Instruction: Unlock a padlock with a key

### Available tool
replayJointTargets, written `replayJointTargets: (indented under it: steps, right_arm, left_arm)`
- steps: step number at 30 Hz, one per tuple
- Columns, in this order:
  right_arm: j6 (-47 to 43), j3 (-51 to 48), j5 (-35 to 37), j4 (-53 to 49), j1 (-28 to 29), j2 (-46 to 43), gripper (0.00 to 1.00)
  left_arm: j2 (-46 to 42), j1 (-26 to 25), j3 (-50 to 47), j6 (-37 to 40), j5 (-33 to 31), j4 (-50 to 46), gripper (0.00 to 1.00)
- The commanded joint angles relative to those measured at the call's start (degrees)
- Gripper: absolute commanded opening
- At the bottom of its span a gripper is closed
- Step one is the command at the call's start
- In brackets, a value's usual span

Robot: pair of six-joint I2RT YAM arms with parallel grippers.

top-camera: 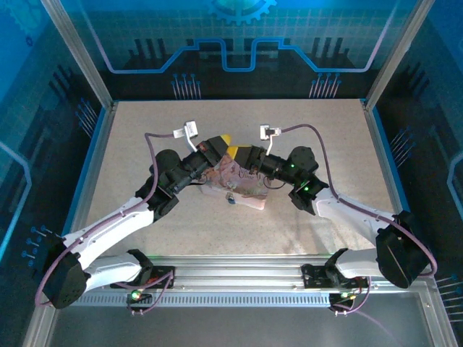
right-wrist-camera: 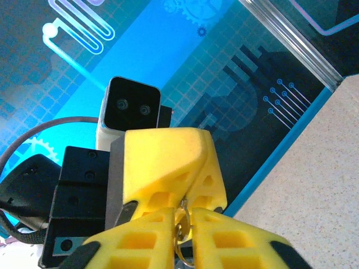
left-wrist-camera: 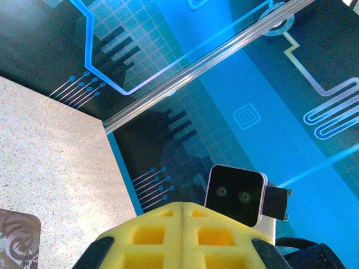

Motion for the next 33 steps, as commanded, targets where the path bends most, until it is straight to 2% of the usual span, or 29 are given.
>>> replayJointTargets:
  steps: [1,5,8,9,10,11,16,19,23,27,30,33]
  right_arm:
    - [-0.1,1.5,-0.4,1.3,0.5,0.7,0.09]
    - [-2.1,1.1,0.0,-1.7,0.4,-0.6,0.01]
    - [-6.2,1.5,0.6,-7.8,0.6,-2.9,0.00]
    - [-8.0,1.9,0.9,-10.3,0.7,-3.5,0.00]
    - [-10.4,2.5,1.4,-14.0,0.9,-4.5,0.00]
    - [-13.4,3.3,2.0,-18.4,1.2,-5.4,0.00]
    - [-32.0,11.0,8.5,-42.5,3.4,-8.3,0.00]
    - [-41.9,15.0,14.2,-52.7,4.5,-8.4,0.00]
    - [-54.5,19.2,22.9,-60.5,6.2,-8.2,0.00]
    - [-65.5,21.1,31.2,-61.9,7.8,-8.1,0.00]
    - [-73.0,21.3,35.5,-60.2,9.7,-8.2,0.00]
    - [-80.4,21.1,40.3,-58.1,12.8,-7.7,0.00]
  left_arm:
    - [0.0,-0.5,0.9,0.2,-0.7,2.5,0.00]
    - [-0.9,-0.5,1.1,1.2,-1.6,1.1,0.00]
    - [-2.4,-0.6,1.5,3.2,-2.7,-2.1,0.02]
    - [-2.9,-0.5,1.8,3.7,-3.0,-3.3,0.08]
    - [-3.5,-0.5,2.1,3.9,-3.7,-5.0,0.20]
    - [-4.2,-0.6,2.5,4.1,-4.3,-6.8,0.27]
    - [-7.9,-0.5,6.9,6.9,-7.6,-22.2,0.50]
    - [-9.4,-0.2,11.4,6.9,-9.8,-34.8,0.57]
    - [-9.3,0.6,18.2,1.2,-10.7,-50.6,0.61]
    - [-7.1,1.3,25.0,-7.1,-8.7,-63.2,0.62]
    - [-5.3,1.4,27.9,-12.2,-5.7,-67.6,0.62]
    - [-4.1,1.5,28.3,-16.5,-2.3,-67.0,0.60]
